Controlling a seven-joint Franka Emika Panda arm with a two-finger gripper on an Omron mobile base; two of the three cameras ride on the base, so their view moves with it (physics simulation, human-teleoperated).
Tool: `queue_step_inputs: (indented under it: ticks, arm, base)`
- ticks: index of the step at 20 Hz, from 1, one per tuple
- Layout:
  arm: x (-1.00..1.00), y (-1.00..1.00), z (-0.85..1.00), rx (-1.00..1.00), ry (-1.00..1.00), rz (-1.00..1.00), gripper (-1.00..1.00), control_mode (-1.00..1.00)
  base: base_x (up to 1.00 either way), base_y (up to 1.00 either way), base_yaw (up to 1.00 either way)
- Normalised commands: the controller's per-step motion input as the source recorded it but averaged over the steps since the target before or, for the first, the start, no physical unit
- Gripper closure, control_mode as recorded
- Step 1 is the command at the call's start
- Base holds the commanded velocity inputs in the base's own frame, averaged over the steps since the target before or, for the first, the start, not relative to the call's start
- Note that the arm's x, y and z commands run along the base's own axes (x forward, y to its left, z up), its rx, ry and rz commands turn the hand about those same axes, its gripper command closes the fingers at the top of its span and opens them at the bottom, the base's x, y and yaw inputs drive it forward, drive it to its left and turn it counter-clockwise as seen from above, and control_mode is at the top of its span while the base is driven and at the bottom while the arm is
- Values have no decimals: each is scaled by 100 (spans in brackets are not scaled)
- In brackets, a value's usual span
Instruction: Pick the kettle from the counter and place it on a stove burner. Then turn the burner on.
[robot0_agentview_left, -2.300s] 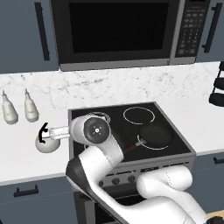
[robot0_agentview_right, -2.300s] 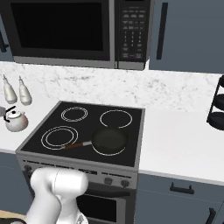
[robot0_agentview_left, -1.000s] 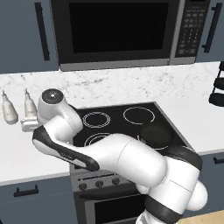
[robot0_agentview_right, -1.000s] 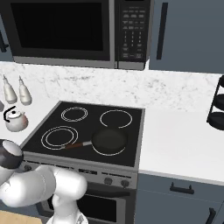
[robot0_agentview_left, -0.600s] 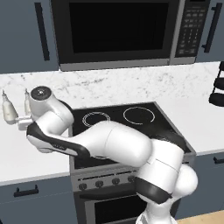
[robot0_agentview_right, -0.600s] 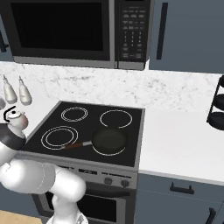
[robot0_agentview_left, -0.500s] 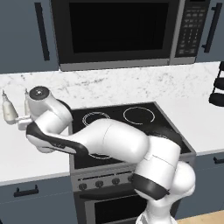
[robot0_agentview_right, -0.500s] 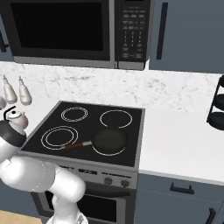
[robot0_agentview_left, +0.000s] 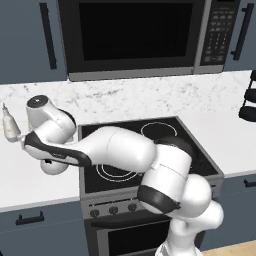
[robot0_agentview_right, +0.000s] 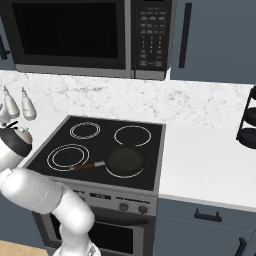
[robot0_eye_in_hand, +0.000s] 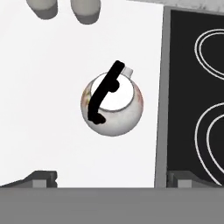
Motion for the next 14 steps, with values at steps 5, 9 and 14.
queue_step_inputs:
  ticks: [5,9,14]
  arm:
    - [12,2,-34,-12,4,0,-100,-100]
    - [17,0,-23,-5,0,-2,-100,-100]
    - [26,2,-8,0,0,-4,-100,-100]
  base:
    - [0,0,0]
    - [0,0,0]
    - [0,0,0]
